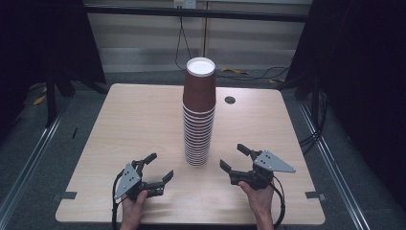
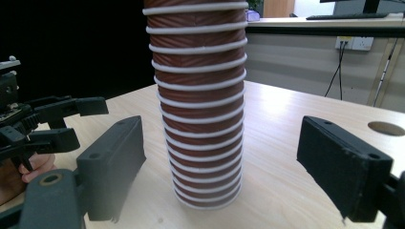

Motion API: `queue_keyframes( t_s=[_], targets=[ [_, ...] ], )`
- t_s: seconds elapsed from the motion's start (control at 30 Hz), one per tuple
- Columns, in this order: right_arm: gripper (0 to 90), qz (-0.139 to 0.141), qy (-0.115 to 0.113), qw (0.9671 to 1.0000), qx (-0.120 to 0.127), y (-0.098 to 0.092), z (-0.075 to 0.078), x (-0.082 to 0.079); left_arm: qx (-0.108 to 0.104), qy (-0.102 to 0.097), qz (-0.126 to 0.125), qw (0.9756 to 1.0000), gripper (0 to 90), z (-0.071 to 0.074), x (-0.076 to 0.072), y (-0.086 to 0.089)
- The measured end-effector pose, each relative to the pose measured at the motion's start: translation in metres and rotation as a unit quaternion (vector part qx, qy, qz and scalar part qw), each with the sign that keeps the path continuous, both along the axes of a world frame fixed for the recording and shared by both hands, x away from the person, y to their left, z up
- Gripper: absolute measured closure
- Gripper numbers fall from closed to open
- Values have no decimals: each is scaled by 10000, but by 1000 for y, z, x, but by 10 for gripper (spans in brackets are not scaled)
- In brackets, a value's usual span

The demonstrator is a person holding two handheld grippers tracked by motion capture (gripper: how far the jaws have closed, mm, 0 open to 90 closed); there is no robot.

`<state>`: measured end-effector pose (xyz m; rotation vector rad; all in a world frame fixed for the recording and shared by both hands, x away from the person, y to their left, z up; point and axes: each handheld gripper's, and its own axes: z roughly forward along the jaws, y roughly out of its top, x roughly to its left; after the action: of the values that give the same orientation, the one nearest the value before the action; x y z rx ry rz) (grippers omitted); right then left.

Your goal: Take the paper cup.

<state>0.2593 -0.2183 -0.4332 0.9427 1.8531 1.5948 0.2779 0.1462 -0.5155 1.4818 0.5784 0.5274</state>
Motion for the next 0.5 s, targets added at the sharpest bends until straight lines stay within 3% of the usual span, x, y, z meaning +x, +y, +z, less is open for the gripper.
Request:
queue_keyframes(
  t_s=[0.17,0.33,0.5],
  targets=[
    [167,10,-10,10000,-70,2,9,4,-1,-2,-4,10000,156,0,0,0],
    [183,192,-35,9998,-55,5,18,9,2,-6,-8,10000,155,0,0,0],
    [214,298,-86,9993,-218,9,31,13,-1,-8,-17,10000,155,0,0,0]
  ],
)
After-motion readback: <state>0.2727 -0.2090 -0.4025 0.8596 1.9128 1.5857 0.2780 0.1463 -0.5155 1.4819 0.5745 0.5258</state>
